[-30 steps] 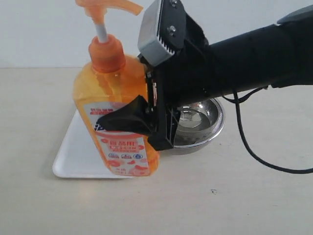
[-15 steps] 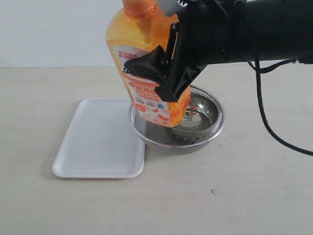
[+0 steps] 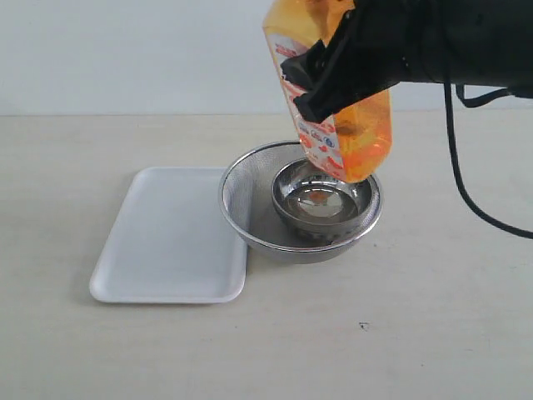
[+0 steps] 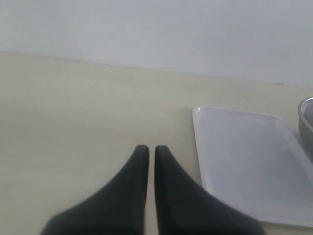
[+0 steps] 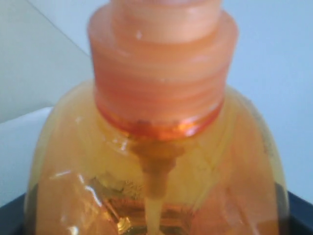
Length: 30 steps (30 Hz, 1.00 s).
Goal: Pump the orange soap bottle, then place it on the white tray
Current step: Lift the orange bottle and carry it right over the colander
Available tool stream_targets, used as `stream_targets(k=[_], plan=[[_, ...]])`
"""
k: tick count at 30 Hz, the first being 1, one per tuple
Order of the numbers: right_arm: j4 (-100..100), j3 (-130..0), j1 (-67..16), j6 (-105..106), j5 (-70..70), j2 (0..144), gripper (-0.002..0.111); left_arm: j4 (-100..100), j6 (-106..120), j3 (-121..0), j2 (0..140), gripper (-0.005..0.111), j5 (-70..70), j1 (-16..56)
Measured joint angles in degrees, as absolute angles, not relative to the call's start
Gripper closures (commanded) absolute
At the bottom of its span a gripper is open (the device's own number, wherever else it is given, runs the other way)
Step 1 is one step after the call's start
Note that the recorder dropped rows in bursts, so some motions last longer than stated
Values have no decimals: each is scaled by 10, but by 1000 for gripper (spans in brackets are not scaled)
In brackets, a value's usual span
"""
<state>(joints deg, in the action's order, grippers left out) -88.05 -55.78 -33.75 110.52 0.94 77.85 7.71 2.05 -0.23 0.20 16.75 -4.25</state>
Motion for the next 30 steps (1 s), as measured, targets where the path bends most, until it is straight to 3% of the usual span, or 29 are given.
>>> stream_targets(k=[21,26,30], plan=[[-831,-557,-338,813,336,778,108,77,21,-2,2,102,168,-43],[-819,-557,-308,806,301,778,108,77,21,-2,2,102,168,-43],[-806,-556,-193,793,166,778,108,77,21,-2,2,102,168,-43]])
